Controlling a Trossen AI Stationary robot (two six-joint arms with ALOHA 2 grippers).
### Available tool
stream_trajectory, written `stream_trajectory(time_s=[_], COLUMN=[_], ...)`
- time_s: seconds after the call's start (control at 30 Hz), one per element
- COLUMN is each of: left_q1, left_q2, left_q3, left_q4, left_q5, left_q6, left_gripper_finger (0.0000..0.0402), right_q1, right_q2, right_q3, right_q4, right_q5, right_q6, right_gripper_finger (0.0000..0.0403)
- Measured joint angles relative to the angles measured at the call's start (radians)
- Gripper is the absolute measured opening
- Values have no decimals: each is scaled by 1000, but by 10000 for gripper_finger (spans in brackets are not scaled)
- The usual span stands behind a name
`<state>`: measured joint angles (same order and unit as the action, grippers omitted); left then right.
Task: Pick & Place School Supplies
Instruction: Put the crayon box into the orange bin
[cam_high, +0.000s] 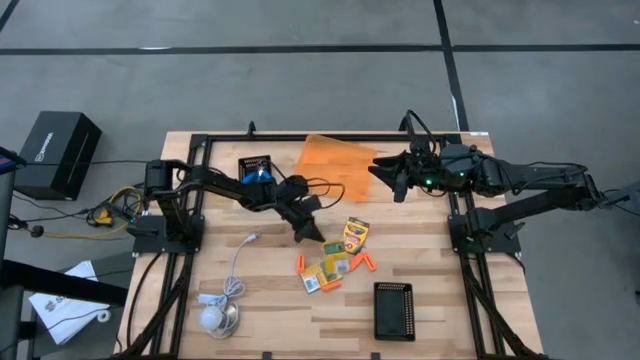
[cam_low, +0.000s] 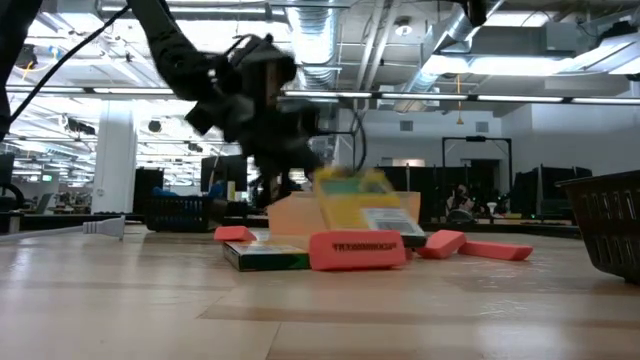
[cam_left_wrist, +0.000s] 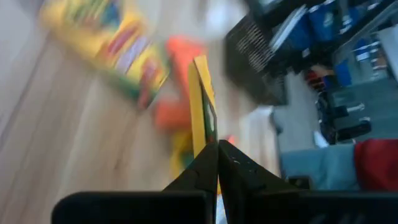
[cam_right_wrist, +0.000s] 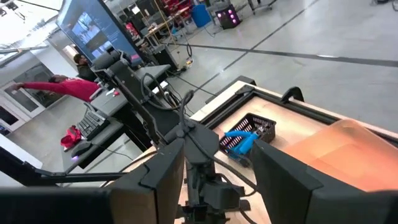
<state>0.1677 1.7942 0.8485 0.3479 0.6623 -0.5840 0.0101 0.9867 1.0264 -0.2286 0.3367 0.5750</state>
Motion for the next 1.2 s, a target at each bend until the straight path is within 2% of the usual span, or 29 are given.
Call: stream_trajectory(time_s=[0.23,0.43,0.8,1.2], left_q1=[23,62,220,396], left_q2=[-66,-110,-121,-100], left_q3=[99,144,231,237], left_q4=[-4,-9,-10,-29], left_q5=[-16,-73,-96,-94], left_q6=[0,0,27,95], left_gripper_finger=[0,0,0,0], right_q1=[1,1,0,-1], right_q2=[0,0,0,0], right_q3=[1,1,1,1], right_q4=[8,21,95,95], right_q5=[0,0,2,4], right_q6=[-8,-11,-63,-86], right_gripper_finger=[178,180,182,183])
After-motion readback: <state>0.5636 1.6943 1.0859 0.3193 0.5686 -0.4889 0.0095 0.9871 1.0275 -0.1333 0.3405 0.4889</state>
